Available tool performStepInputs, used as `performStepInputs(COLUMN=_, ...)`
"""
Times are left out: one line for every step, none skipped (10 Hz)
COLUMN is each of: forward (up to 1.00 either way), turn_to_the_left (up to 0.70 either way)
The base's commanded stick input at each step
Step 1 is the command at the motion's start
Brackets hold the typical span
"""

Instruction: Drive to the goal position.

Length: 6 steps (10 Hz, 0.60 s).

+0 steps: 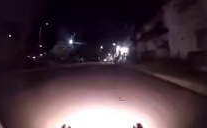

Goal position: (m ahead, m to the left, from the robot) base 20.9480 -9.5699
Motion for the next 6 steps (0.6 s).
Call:
performStepInputs(forward=0.60, turn_to_the_left=-0.15)
performStepInputs(forward=0.60, turn_to_the_left=-0.15)
performStepInputs(forward=0.60, turn_to_the_left=-0.15)
performStepInputs(forward=0.60, turn_to_the_left=-0.15)
performStepInputs(forward=0.60, turn_to_the_left=-0.15)
performStepInputs(forward=0.60, turn_to_the_left=-0.15)
